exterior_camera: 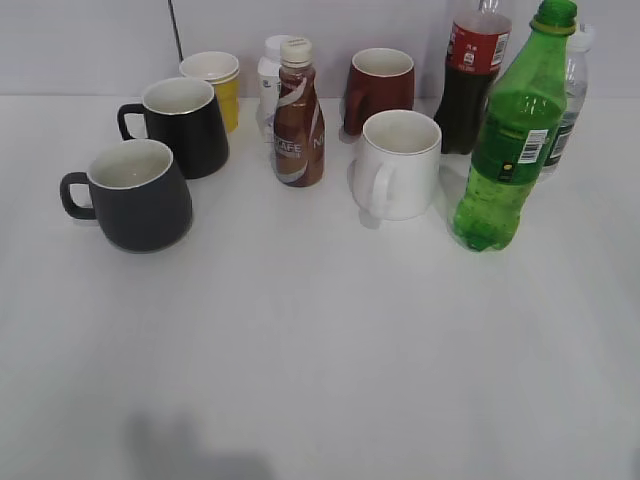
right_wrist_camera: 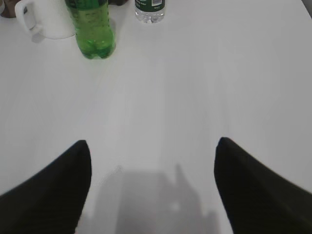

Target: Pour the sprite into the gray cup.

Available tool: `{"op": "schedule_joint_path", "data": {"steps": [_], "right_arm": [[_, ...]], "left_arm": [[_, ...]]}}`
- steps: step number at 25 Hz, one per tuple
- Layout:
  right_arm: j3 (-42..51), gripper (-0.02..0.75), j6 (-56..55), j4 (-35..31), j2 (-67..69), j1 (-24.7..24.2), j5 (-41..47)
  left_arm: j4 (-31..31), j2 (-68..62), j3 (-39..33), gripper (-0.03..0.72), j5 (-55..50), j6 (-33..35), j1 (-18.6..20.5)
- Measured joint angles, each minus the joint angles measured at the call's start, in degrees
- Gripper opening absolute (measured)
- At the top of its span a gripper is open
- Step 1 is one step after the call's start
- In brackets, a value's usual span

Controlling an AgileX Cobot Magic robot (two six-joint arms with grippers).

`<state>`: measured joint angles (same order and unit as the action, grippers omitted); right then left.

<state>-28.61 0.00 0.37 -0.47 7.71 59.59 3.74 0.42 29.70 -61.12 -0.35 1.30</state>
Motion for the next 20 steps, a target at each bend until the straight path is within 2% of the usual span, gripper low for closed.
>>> {"op": "schedule_joint_path", "data": {"steps": [20], "right_arm": [[0.0, 0.588, 0.33, 0.0, 0.0, 0.0, 0.0]], "left_arm": [[0.0, 0.0, 0.0, 0.308, 0.0, 0.0, 0.0]]}}
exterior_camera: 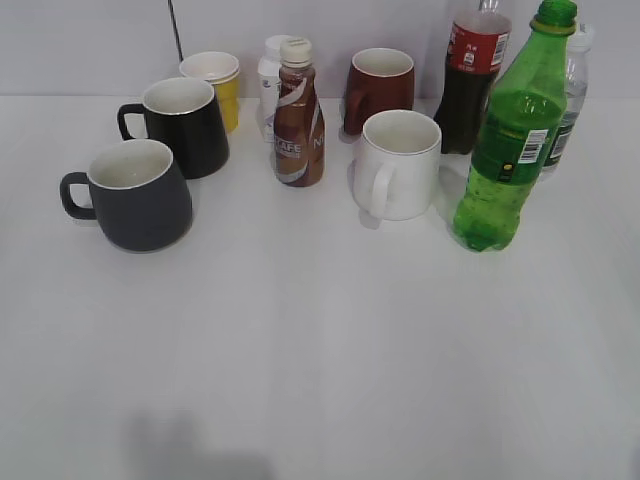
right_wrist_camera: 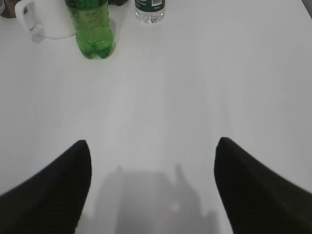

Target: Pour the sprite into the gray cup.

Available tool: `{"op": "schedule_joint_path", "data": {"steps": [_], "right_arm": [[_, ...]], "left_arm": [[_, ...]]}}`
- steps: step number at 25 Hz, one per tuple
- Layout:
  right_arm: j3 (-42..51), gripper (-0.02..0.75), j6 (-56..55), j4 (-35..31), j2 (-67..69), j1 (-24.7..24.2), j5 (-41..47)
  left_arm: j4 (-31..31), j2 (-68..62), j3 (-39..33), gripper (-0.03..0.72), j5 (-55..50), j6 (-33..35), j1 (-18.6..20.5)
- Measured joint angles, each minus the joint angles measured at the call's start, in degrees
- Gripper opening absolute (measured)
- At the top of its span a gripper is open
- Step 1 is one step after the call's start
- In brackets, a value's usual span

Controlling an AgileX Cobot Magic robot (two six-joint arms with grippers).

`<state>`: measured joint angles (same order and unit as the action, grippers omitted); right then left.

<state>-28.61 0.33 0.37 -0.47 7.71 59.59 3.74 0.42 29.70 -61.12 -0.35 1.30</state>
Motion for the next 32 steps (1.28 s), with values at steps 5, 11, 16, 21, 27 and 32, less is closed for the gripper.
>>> {"op": "schedule_joint_path", "data": {"steps": [5, 11, 16, 21, 27, 32], "right_arm": [[0.0, 0.588, -0.33, 0.0, 0.0, 0.0, 0.0], [0.0, 0.588, 0.0, 0.0, 0.0, 0.0, 0.0], [0.0, 0.588, -0.33, 0.0, 0.0, 0.0, 0.0], [0.0, 0.588, 0.0, 0.0, 0.0, 0.0, 0.0], [0.0, 0.588, -0.33, 0.0, 0.0, 0.0, 0.0], [0.0, 0.588, 0.0, 0.0, 0.0, 0.0, 0.0]], "left_arm": [[0.0, 0.0, 0.0, 0.308, 0.0, 0.0, 0.0], [0.0, 0.0, 0.0, 0.308, 0.0, 0.0, 0.0], [0.0, 0.0, 0.0, 0.308, 0.0, 0.0, 0.0], [-1.06, -0.14, 0.55, 0.286, 1.24, 0.0, 0.0], [-10.42, -6.39, -1.08, 0.26, 39.28, 0.0, 0.0], [-14.95, -16.95, -3.22, 0.257, 61.12, 0.0, 0.0]]}}
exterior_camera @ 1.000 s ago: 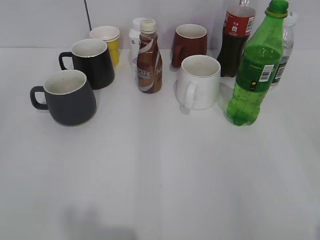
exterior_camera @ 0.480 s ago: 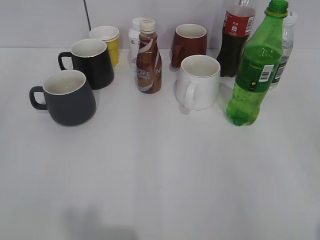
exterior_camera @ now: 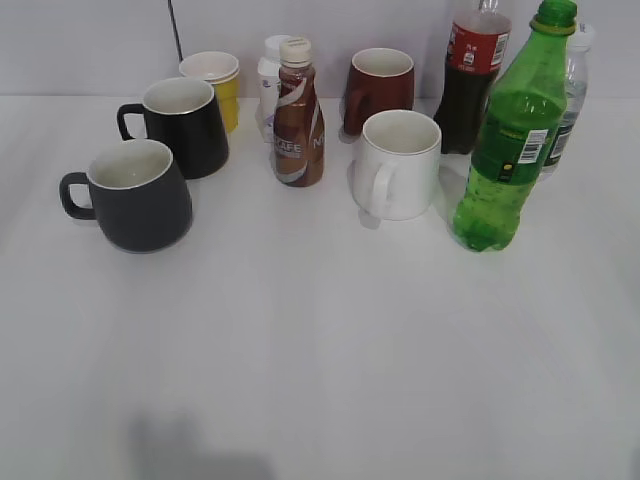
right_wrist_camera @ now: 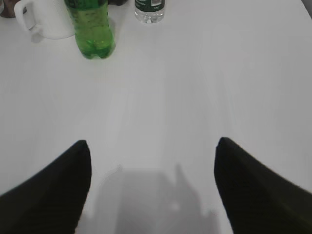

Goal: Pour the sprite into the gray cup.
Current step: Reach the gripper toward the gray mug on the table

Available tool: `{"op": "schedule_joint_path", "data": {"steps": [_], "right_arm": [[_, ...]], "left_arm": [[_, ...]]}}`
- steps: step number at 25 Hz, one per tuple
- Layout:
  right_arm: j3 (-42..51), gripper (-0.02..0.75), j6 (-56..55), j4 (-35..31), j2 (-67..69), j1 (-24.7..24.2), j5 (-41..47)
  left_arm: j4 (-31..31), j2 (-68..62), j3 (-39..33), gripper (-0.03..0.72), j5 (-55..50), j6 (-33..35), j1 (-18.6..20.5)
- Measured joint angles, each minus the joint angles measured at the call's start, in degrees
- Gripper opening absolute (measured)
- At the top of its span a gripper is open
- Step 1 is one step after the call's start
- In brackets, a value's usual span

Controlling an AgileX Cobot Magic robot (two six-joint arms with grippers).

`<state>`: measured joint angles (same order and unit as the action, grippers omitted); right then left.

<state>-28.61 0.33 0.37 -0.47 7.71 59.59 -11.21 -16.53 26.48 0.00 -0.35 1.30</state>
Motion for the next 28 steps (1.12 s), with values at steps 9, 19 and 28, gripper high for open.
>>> {"op": "schedule_joint_path", "data": {"steps": [9, 19, 28], "right_arm": [[0.0, 0.588, -0.33, 0.0, 0.0, 0.0, 0.0], [0.0, 0.588, -0.33, 0.0, 0.0, 0.0, 0.0], [0.0, 0.588, -0.33, 0.0, 0.0, 0.0, 0.0]], "left_arm": [[11.67, -27.87, -0.35, 0.25, 17.5, 0.0, 0.0], [17.97, -56.52, -8.28, 0.25, 36.93, 0.0, -3.01], [25.9, -74.56, -12.7, 0.369, 62.85, 0.35, -3.41]]}}
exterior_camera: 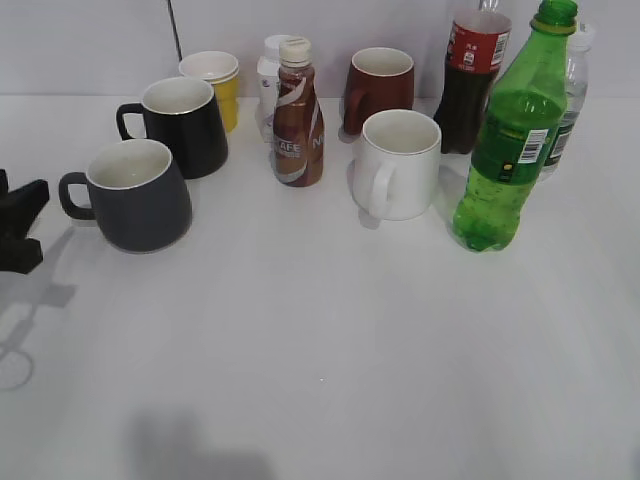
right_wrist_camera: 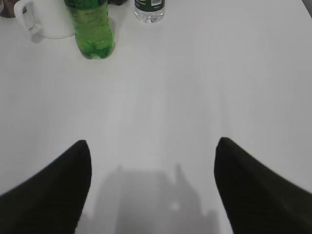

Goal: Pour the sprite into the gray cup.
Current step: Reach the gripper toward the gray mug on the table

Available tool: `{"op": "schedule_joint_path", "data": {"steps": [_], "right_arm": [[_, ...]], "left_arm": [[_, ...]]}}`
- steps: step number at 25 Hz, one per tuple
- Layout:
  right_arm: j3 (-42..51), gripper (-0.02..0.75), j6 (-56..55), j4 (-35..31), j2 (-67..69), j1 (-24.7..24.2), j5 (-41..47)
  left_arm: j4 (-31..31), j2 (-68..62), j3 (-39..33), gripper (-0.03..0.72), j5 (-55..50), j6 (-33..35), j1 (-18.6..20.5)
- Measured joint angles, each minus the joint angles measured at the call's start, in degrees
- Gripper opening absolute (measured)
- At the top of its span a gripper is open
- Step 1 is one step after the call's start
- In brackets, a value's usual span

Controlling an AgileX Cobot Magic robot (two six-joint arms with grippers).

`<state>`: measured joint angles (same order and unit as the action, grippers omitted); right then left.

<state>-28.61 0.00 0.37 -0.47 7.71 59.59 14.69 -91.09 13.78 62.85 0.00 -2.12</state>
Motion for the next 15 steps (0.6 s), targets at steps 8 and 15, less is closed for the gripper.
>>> {"op": "schedule_joint_path", "data": {"steps": [8, 15], "right_arm": [[0.0, 0.588, 0.0, 0.0, 0.0, 0.0, 0.0], [0.0, 0.588, 0.0, 0.0, 0.0, 0.0, 0.0]], "left_arm": [[0.18, -8.48, 2.92, 0.391, 1.98, 3.75, 0.0], [0.92, -12.91, 8.77, 0.391, 1.34, 4.13, 0.0]]}}
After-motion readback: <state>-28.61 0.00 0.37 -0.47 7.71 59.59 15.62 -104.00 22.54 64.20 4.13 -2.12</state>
